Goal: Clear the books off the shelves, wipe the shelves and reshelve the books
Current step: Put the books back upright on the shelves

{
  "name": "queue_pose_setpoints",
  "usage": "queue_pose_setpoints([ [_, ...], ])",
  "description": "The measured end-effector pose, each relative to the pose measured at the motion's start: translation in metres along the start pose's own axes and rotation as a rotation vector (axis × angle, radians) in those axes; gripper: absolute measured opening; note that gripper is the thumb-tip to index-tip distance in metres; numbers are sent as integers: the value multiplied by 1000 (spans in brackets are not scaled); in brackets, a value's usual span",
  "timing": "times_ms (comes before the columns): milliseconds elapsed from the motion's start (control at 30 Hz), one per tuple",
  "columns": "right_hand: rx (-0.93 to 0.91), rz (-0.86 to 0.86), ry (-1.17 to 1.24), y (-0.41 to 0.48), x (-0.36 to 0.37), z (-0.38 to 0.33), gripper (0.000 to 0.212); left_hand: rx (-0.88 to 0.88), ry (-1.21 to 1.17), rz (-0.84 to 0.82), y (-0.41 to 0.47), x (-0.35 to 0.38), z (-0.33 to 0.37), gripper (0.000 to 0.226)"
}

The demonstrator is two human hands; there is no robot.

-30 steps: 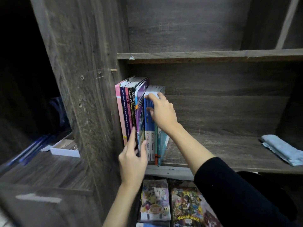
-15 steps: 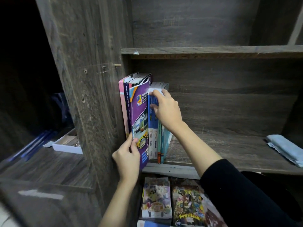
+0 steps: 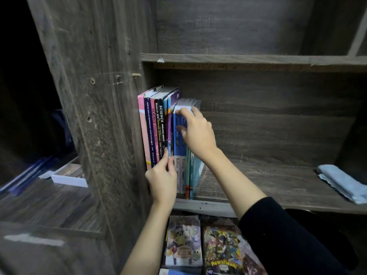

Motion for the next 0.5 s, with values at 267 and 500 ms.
queue_pose_setpoints([
  [267,14,-31,35,-1,1,7,39,-33,-66,12,-4,1,-18,20],
  [500,289,-175,529,-55,2,25,92,-51,-71,-28,-26,3,-36,22],
])
Point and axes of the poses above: each hand's wrist, its own y-axis towards the middle knuckle, its own x-axis out of the palm, z = x × y, the point moved 2 cm from there along y, towards the middle knuckle, and after that the axes turned 3 degrees about y, right-handed, at the moved point
